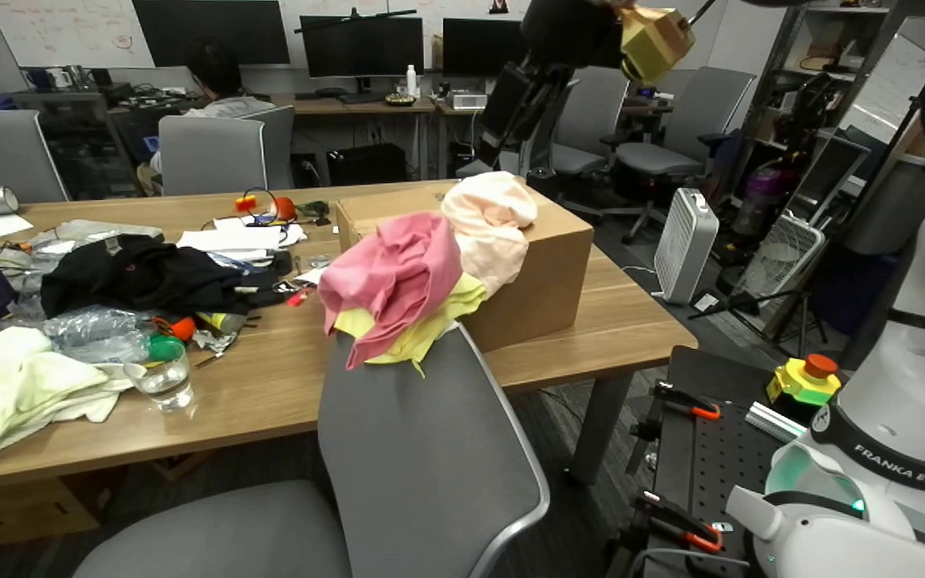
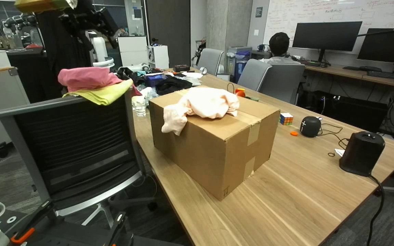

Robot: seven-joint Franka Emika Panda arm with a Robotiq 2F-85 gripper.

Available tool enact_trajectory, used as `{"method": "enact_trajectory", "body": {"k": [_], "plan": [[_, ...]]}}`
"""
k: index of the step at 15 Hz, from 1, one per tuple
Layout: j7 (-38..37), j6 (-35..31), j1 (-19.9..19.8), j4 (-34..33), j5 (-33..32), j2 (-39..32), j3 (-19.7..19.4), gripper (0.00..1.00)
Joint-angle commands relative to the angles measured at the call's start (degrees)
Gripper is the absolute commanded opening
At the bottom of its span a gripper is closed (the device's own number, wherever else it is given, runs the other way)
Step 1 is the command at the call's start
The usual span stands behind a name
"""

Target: Remove the t-shirts and yellow towel from the backrest of the grey chair and place them on top of the brown box

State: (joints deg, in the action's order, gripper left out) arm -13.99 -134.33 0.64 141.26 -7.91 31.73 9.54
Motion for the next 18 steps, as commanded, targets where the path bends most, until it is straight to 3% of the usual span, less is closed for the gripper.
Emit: {"method": "enact_trajectory", "body": {"k": [1, 5, 9, 13, 18], "plan": [[4.36, 4.07, 3.49, 1.47, 2.57, 4.47, -1.05, 1.0], [5.5, 6.39, 7.44, 3.7, 5.68, 7.13, -0.18, 1.0], [4.23, 3.93, 11.04, 7.43, 8.23, 8.33, 2.2, 1.0], [1.69, -2.65, 12.97, 10.93, 9.85, 7.97, 5.31, 1.0], [-2.58, -14.33, 12.42, 14.47, 9.94, 6.57, 8.56, 1.0]]}}
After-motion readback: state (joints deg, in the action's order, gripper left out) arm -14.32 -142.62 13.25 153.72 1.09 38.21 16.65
